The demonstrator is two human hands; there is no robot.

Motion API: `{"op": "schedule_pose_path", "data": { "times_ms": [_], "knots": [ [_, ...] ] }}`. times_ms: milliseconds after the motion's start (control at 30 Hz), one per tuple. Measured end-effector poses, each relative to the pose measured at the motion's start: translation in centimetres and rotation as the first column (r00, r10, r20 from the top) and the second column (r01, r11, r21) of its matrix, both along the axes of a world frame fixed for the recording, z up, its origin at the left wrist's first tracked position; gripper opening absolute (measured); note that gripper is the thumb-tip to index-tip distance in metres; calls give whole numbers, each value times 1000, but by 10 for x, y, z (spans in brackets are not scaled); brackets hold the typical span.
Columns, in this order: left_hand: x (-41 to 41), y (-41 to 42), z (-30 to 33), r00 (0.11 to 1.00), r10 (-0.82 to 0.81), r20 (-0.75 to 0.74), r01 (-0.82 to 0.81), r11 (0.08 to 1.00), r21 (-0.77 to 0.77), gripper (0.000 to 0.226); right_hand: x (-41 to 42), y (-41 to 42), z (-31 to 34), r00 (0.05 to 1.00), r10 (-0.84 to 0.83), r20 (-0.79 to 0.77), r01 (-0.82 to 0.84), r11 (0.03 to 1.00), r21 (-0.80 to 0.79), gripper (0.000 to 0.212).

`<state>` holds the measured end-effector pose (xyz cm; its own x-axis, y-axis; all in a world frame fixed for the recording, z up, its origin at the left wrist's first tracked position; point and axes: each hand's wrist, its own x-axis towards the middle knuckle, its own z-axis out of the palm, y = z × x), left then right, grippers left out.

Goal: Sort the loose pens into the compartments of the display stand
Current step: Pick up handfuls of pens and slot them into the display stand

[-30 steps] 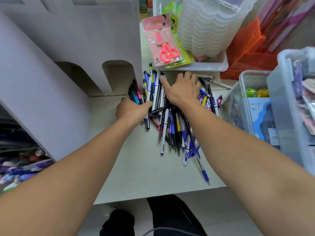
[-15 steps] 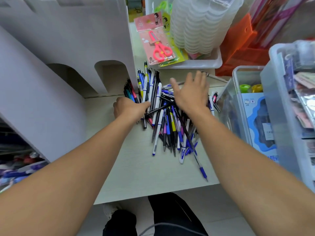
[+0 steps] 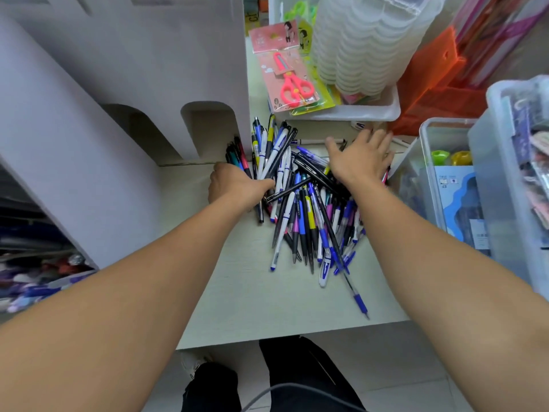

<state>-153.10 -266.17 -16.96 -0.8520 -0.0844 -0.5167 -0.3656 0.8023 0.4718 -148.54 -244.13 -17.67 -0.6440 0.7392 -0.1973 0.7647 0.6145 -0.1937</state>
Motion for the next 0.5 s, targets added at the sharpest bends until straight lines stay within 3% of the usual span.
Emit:
{"op": "schedule_pose_path", "data": {
  "times_ms": [100, 300, 500],
  "knots": [
    [-1, 0, 2, 1000, -4, 8, 4, 1000, 16, 94, -7, 17, 0, 998, -38, 45, 40, 998, -48, 99],
    [5, -1, 10, 1000, -15, -4, 15, 1000, 22, 82, -3, -25, -11, 982, 185, -39, -184, 982, 40, 68],
    [15, -19, 14, 982, -186, 28, 186, 983, 9, 41, 13, -77, -10, 972, 180, -154, -184, 983, -9, 52]
  ]
}}
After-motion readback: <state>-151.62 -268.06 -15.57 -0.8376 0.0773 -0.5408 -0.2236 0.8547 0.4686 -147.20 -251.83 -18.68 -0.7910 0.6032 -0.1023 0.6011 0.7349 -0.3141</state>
